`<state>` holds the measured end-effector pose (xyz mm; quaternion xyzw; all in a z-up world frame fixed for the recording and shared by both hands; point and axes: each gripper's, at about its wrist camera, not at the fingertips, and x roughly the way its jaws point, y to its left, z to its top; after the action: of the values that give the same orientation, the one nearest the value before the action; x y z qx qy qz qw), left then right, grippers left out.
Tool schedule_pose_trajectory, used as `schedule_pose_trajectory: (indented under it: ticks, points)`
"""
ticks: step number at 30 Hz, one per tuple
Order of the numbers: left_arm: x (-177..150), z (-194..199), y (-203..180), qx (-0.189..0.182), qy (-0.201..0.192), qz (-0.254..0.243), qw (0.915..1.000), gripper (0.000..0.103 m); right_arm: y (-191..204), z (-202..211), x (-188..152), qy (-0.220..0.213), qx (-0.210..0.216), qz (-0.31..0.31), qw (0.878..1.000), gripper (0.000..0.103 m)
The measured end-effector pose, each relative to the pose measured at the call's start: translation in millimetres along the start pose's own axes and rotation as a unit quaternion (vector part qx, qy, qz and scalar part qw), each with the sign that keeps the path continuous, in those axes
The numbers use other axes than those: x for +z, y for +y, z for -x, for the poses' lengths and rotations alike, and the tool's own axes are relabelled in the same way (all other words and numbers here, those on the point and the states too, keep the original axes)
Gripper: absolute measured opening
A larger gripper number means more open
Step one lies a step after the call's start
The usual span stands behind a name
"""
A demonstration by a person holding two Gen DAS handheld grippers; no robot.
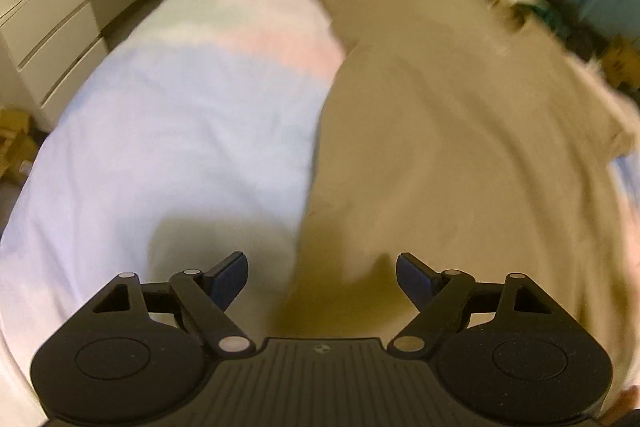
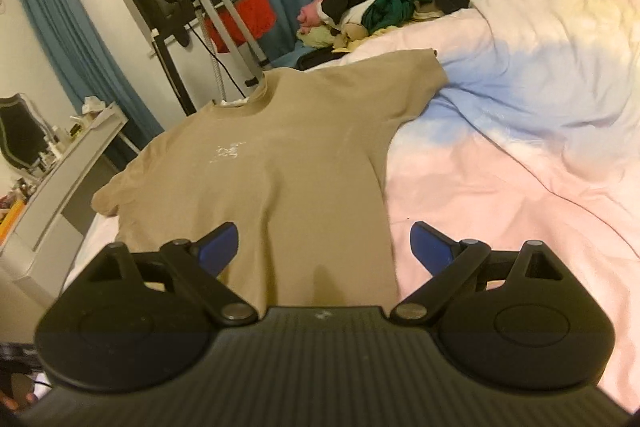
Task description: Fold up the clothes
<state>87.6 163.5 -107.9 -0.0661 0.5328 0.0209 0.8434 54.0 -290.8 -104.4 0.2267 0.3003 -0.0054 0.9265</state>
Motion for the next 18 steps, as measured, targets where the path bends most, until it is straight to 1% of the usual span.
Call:
schedule_pose_trajectory:
  ticks: [1, 2, 3, 4, 5, 7, 8, 10, 12, 14, 16, 18]
  points:
    - [0, -3, 0, 0.007, 0.006, -0.009, 0.9999, 0.072, -1, 0, 0, 0.000, -0.007, -0.001, 1.000, 0.094]
    - [0, -4, -1, 0.012, 0.009, -0.019, 0.9997, 0.062, -4, 0, -1, 0.000, -0.012, -0.006, 1.000, 0.094]
    - [0, -3, 0, 0.009, 0.007, -0.027, 0.9996, 0.044, -7, 0, -2, 0.001, -0.017, -0.011, 1.000, 0.094]
    - [1, 2, 1, -0.002, 0.005, -0.034, 0.9994, 0.032, -11, 0, -3, 0.002, -0.020, -0.019, 1.000, 0.094]
    - [2, 7, 3, -0.014, 0.005, -0.039, 0.9991, 0.013, -13, 0, -3, 0.003, -0.022, -0.028, 0.999, 0.094]
    - [3, 20, 9, -0.023, -0.009, -0.050, 0.9984, 0.008, -18, -1, -2, 0.003, -0.022, -0.043, 0.999, 0.094]
    - [4, 27, 12, -0.025, -0.018, -0.055, 0.9980, 0.002, -20, -2, -1, 0.001, -0.027, -0.045, 0.999, 0.094]
    - [7, 38, 22, -0.030, -0.028, -0.052, 0.9978, 0.000, -22, -2, 0, -0.006, -0.042, -0.046, 0.998, 0.094]
    - [10, 46, 34, -0.031, -0.038, -0.036, 0.9982, 0.000, -24, -2, 2, -0.012, -0.050, -0.050, 0.997, 0.094]
    - [10, 50, 45, -0.020, -0.047, -0.022, 0.9984, 0.000, -28, -2, 3, -0.014, -0.047, -0.058, 0.997, 0.094]
    - [14, 49, 56, -0.011, -0.046, -0.006, 0.9988, 0.000, -30, -1, 4, -0.014, -0.045, -0.064, 0.997, 0.094]
    - [11, 49, 57, -0.018, -0.049, 0.005, 0.9986, 0.000, -31, -1, 4, -0.014, -0.041, -0.068, 0.997, 0.094]
